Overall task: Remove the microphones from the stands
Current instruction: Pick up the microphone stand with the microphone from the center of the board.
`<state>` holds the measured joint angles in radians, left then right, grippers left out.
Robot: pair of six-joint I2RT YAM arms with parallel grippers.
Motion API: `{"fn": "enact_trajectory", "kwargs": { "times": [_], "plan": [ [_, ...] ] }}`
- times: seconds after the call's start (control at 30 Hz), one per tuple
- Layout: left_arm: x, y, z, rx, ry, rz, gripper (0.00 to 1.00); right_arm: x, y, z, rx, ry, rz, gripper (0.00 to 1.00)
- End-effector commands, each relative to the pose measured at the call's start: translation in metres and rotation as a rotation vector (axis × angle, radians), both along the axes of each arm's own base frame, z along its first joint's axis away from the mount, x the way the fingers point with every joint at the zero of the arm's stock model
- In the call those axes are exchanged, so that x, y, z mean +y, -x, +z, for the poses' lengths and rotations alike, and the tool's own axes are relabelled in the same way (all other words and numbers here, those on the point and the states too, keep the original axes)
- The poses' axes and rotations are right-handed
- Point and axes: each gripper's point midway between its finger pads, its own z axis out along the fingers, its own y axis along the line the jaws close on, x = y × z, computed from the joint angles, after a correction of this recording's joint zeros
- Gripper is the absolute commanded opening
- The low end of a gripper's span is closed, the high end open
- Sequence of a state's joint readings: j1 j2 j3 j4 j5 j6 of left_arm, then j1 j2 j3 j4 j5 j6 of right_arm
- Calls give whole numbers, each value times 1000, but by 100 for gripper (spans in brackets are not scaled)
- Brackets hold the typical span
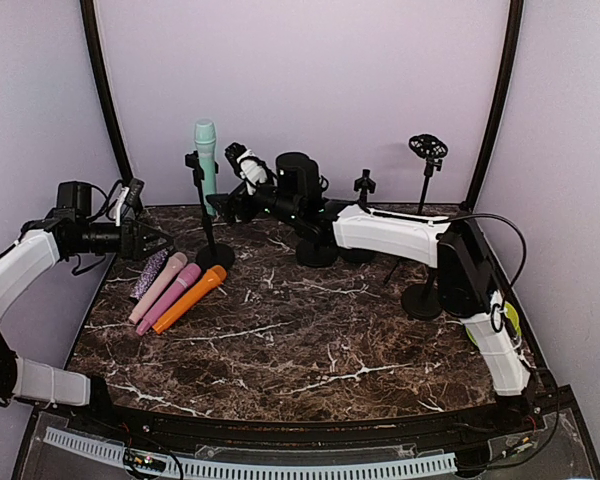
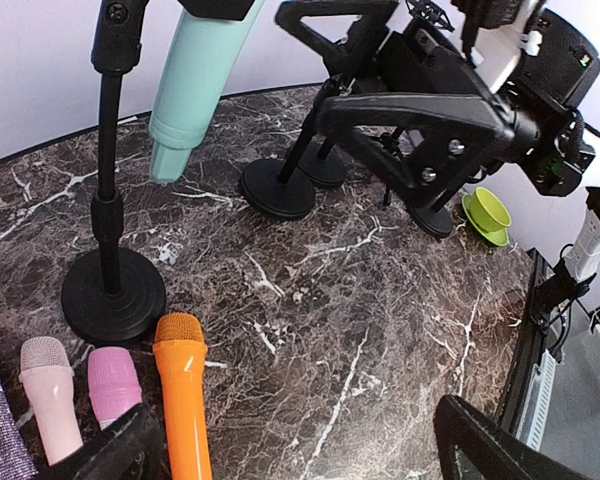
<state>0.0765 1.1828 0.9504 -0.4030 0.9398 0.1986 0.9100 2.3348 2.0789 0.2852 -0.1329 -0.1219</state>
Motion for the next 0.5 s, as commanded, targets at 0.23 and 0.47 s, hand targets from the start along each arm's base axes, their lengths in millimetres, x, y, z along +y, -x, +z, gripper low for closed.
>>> {"fn": "enact_trajectory", "kwargs": {
  "times": [0.23,0.47],
  "plan": [
    [3,-15,-21,-120,-65,-47,86,25,-10,25,-78,-208,39,90],
    [2,-101,-6,-172,-53,-123,73,-3,13,47,-77,-171,40,91]
  ]
}}
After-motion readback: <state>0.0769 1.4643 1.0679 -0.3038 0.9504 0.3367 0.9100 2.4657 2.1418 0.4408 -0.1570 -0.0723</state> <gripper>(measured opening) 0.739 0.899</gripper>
